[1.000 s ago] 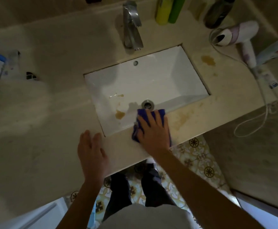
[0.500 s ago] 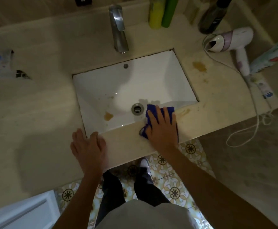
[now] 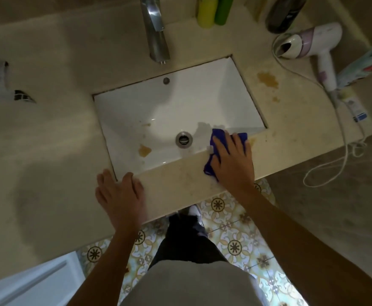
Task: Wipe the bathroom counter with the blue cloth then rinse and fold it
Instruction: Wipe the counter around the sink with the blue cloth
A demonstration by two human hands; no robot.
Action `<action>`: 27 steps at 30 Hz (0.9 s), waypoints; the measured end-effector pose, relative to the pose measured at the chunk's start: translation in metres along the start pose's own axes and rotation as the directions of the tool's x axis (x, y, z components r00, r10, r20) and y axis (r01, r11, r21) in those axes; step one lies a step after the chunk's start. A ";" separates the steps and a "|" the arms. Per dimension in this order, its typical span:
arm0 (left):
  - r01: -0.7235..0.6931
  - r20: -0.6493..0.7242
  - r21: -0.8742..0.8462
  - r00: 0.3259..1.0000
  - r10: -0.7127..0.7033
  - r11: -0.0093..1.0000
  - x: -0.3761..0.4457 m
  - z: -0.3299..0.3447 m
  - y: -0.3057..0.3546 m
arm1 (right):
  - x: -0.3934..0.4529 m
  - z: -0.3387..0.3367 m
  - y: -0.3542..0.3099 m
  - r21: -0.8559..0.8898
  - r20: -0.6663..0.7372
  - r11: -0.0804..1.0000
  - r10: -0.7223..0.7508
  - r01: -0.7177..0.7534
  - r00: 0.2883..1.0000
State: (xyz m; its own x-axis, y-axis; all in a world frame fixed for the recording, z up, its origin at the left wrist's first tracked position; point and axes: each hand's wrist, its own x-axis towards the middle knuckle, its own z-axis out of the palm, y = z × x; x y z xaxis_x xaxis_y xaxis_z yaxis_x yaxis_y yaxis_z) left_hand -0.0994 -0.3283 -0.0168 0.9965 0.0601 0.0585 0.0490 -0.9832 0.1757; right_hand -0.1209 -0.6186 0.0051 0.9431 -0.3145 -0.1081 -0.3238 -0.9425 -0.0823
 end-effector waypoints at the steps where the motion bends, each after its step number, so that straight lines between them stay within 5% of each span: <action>1: -0.001 -0.009 0.001 1.000 0.001 1.000 0.000 0.000 0.000 | 0.003 0.000 -0.018 0.003 -0.032 0.997 0.081 -0.081 0.996; 3: -0.001 -0.029 -0.011 1.000 0.001 1.000 0.000 0.001 0.000 | -0.002 0.003 -0.069 0.015 -0.051 0.998 0.058 -0.058 0.997; 6: -0.002 0.003 -0.049 1.000 0.003 0.999 0.000 -0.001 -0.003 | -0.037 0.014 -0.137 0.075 0.017 0.947 -0.315 0.313 0.949; 10: 0.046 0.058 -0.066 0.997 -0.042 0.997 -0.001 -0.004 -0.004 | -0.059 0.023 -0.113 0.102 0.022 0.806 -0.588 0.584 0.808; 13: 0.031 0.047 -0.052 0.998 -0.029 0.998 0.001 -0.005 -0.002 | -0.031 0.015 -0.032 0.005 -0.009 0.895 -0.445 0.445 0.895; 16: 0.013 0.038 -0.015 0.999 -0.013 1.000 0.000 -0.004 -0.002 | -0.001 -0.001 0.039 -0.016 -0.012 0.998 -0.061 0.061 0.998; 18: 0.031 0.029 0.001 0.999 -0.031 1.000 0.000 -0.003 0.001 | 0.012 -0.003 0.042 -0.019 -0.054 0.989 0.146 -0.147 0.988; 20: 0.074 0.036 -0.027 0.997 -0.073 0.997 0.003 -0.002 0.010 | 0.012 -0.002 0.011 -0.024 -0.091 0.980 0.197 -0.200 0.976; 23: -0.004 0.055 -0.084 0.998 0.009 0.996 0.007 -0.002 0.044 | -0.019 0.008 -0.031 0.004 -0.024 0.990 -0.139 0.139 0.990; 25: -0.095 0.089 -0.150 0.990 0.110 0.984 0.007 0.001 0.080 | -0.036 0.012 -0.022 0.044 0.001 0.914 -0.403 0.402 0.915; 27: -0.132 0.118 -0.183 0.981 0.155 0.974 0.005 0.005 0.116 | -0.032 0.011 0.015 0.028 -0.017 0.855 -0.517 0.518 0.856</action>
State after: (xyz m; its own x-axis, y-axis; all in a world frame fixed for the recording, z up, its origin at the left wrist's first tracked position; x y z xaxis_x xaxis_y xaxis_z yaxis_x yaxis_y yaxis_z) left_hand -0.0883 -0.4426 -0.0014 0.9930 -0.1137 -0.0311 -0.0962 -0.9342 0.3436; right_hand -0.1573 -0.6213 -0.0037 0.9757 0.2167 -0.0334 0.2092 -0.9657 -0.1540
